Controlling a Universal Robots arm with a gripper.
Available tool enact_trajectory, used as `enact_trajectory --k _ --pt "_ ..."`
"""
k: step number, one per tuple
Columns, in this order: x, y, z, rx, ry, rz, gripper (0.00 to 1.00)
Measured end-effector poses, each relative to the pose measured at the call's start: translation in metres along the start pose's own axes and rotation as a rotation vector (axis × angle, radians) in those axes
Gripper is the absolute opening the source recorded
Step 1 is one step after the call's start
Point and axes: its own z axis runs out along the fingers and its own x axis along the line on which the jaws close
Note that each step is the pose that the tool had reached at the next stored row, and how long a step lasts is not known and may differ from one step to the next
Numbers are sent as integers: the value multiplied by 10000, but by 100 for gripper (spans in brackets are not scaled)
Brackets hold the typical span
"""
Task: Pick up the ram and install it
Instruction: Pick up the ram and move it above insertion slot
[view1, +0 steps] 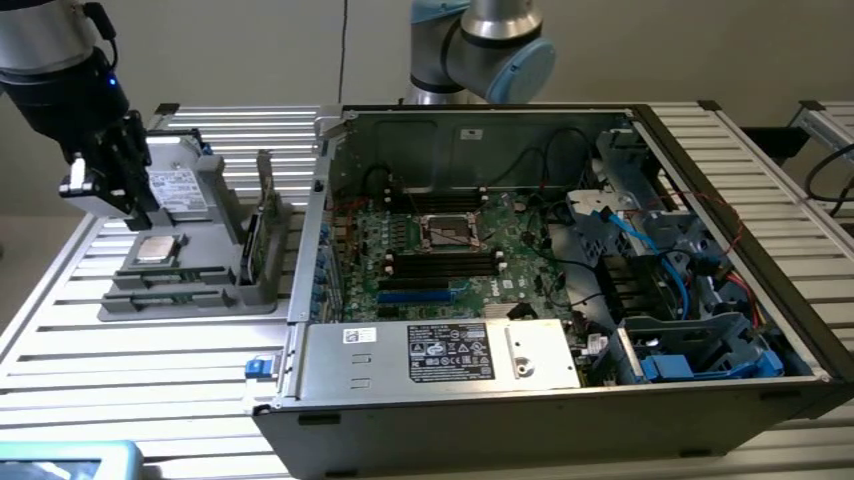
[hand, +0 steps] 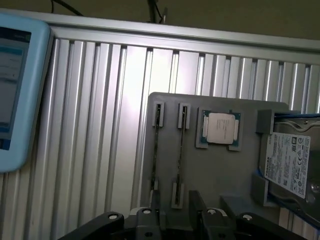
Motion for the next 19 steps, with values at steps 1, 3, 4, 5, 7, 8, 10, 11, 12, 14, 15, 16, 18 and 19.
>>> enact_trajectory --k 1,3,4,5,7,8,10,11,12,14,15,16,18,19 --pt "0 0 18 -1 1 -1 36" --pt "0 0 54 -1 1 0 36" --pt "-1 0 73 -1 1 2 36" --pt "-1 0 91 0 0 7 36" --pt "-1 0 127 -1 1 17 36" --pt "-1 0 144 -2 2 22 36" --pt "-1 0 182 -2 6 28 36" --pt "0 0 200 -2 11 29 36" --pt "2 0 217 -2 15 30 36" --pt "9 0 251 -2 22 31 36" --pt "13 1 267 -3 27 31 36" --pt "17 1 283 -3 33 32 36" --pt "32 2 310 -5 45 33 36" --pt "40 2 322 -6 47 34 36"
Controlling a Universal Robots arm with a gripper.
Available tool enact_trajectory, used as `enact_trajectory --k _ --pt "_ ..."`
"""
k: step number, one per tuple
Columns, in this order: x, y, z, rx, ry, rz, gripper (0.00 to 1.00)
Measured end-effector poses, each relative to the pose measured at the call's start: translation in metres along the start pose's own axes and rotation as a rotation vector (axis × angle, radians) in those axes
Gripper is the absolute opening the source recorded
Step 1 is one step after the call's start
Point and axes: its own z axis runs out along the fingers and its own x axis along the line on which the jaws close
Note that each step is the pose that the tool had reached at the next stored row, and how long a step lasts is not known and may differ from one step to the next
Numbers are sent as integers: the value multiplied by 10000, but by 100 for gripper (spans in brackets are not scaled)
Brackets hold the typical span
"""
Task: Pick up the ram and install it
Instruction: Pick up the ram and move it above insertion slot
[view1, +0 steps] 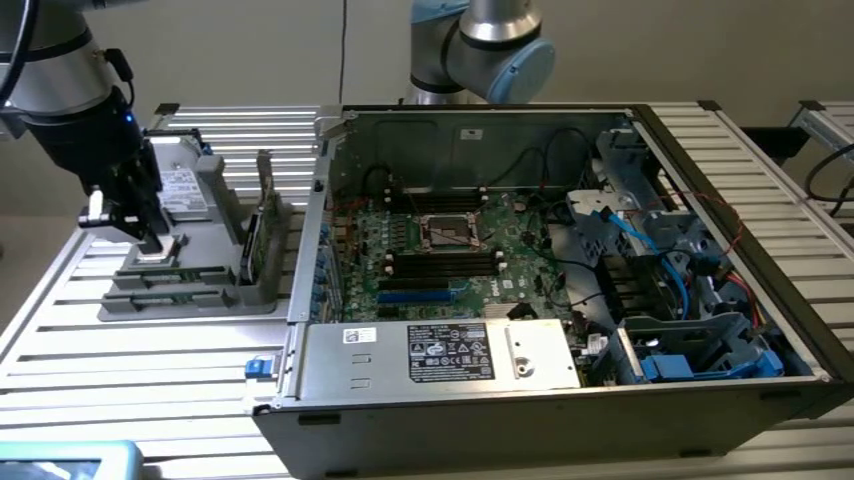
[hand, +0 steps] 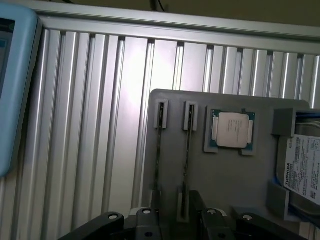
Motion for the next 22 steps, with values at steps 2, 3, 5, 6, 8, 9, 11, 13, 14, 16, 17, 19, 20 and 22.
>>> enact_trajectory --k 2,3,5,6,8,9,11,13,14,16,17,19,20,22 --pt "13 0 26 0 5 5 36" --pt "20 0 37 -1 10 6 36" --pt "41 1 57 -1 17 8 36" --pt "53 2 68 -1 20 9 36" --pt "73 2 86 -2 28 9 36" --pt "82 1 94 -2 33 9 36" --pt "96 -2 118 -1 43 10 36" --pt "100 -6 147 -4 61 11 36" --pt "101 -8 163 -6 68 12 36" --pt "102 -12 197 -6 77 10 36" --pt "102 -12 213 -7 84 11 36" --pt "105 -13 243 -8 101 11 36" --pt "106 -13 260 -8 109 11 36" --pt "108 -13 291 -10 124 12 36"
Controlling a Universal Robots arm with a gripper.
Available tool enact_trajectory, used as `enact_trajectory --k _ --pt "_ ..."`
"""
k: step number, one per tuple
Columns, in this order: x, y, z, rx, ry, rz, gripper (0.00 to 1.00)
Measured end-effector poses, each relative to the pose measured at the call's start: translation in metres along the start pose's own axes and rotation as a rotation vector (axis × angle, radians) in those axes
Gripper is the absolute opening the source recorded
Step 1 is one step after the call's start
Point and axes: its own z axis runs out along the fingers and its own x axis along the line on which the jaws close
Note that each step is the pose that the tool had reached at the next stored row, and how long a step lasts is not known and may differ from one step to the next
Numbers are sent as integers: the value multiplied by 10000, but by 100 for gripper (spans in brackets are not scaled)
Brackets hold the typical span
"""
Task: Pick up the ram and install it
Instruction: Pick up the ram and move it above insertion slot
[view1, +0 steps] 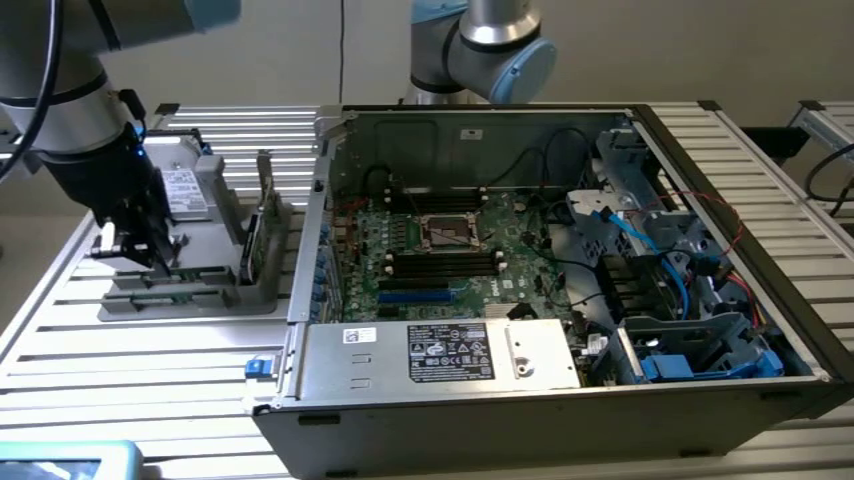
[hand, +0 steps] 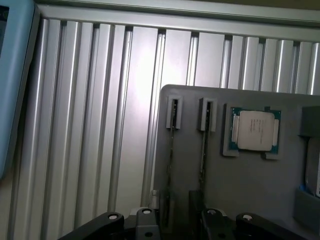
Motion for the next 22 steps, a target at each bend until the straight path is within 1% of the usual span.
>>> enact_trajectory --k 4,12,18,22 --pt "1 -1 56 -3 46 1 36" --pt "8 0 183 -9 105 28 36" --pt "13 0 282 -11 116 54 36" --pt "12 -1 327 -11 116 65 36"
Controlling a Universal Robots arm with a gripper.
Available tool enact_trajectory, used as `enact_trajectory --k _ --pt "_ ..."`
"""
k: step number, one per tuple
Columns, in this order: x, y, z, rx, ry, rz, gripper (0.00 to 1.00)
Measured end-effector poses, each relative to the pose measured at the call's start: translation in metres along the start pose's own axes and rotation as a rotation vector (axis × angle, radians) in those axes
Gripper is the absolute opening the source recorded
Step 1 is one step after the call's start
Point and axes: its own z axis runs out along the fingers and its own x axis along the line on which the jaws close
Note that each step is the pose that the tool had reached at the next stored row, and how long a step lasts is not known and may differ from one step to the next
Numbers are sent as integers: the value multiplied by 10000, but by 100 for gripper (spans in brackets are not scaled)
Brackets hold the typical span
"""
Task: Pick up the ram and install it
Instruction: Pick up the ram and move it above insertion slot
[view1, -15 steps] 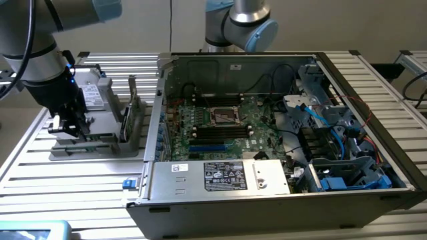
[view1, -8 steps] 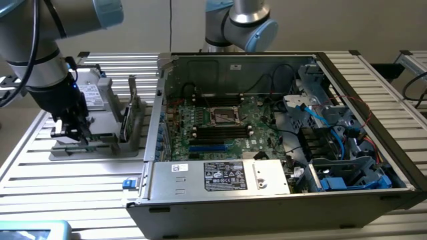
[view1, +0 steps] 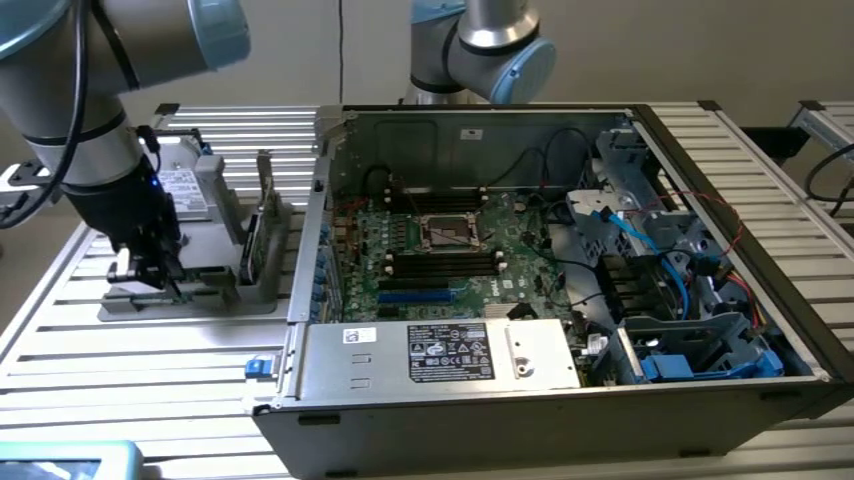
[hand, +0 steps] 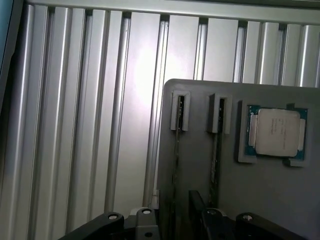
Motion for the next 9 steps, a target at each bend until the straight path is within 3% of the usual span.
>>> enact_trajectory --k 9 --pt "-4 4 98 -3 -1 90 36"
